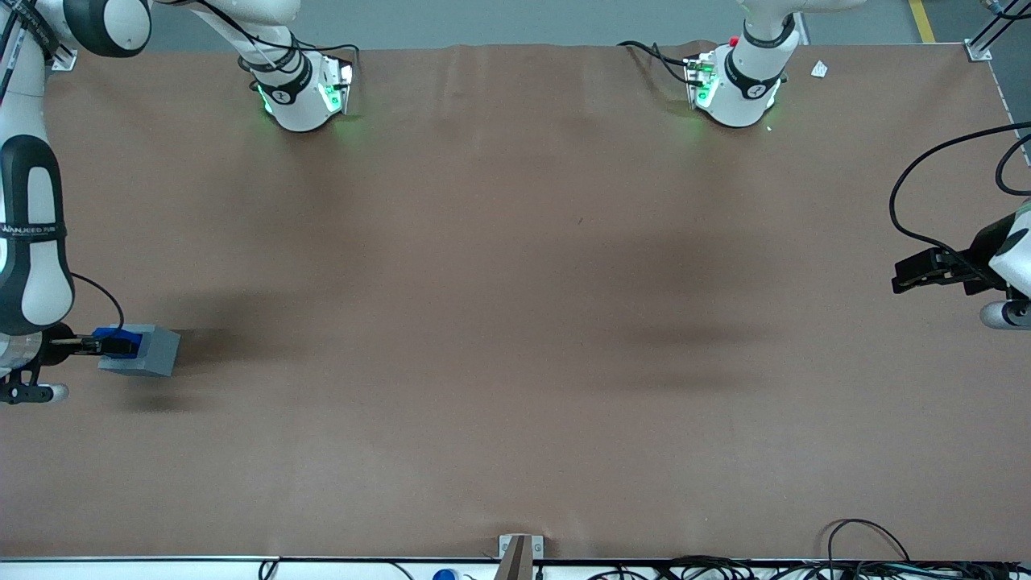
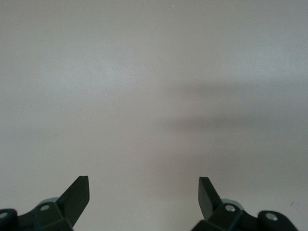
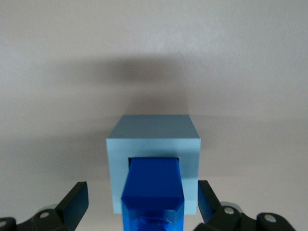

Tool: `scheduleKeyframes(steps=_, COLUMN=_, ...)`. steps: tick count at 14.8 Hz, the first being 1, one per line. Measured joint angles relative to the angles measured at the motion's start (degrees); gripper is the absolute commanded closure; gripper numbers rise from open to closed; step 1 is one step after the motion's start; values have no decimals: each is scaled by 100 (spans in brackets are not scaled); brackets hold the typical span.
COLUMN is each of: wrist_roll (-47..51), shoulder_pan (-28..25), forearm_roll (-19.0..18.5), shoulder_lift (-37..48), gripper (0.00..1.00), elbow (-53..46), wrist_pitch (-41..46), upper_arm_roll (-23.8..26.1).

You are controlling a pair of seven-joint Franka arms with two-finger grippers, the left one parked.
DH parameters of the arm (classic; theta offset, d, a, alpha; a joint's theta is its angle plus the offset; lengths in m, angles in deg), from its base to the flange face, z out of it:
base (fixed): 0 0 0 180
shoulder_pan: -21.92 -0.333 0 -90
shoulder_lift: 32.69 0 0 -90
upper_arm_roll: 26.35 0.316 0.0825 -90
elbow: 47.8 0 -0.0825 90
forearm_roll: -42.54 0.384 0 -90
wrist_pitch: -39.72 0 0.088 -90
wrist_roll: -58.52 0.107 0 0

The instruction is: Insert blue part into gray base with right arm

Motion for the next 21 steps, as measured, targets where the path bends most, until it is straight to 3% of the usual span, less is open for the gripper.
scheduleKeyframes(steps=6, wrist_roll=-4, shoulder_pan=-98, forearm_roll=0, shoulder_lift=514, gripper=0, elbow=-488, wrist_pitch=647, upper_arm_roll=24)
scheduleKeyframes(steps=13, wrist_roll=28, shoulder_pan=-767, forearm_roll=24, shoulder_lift=1877, gripper=0, elbow=-696, wrist_pitch=1866, upper_arm_roll=59)
scheduleKeyframes(steps=21, wrist_roll=1003, shoulder_pan=-1452, forearm_roll=36, shoulder_lift=3180, gripper=0, elbow=-327, wrist_pitch=2807, upper_arm_roll=71)
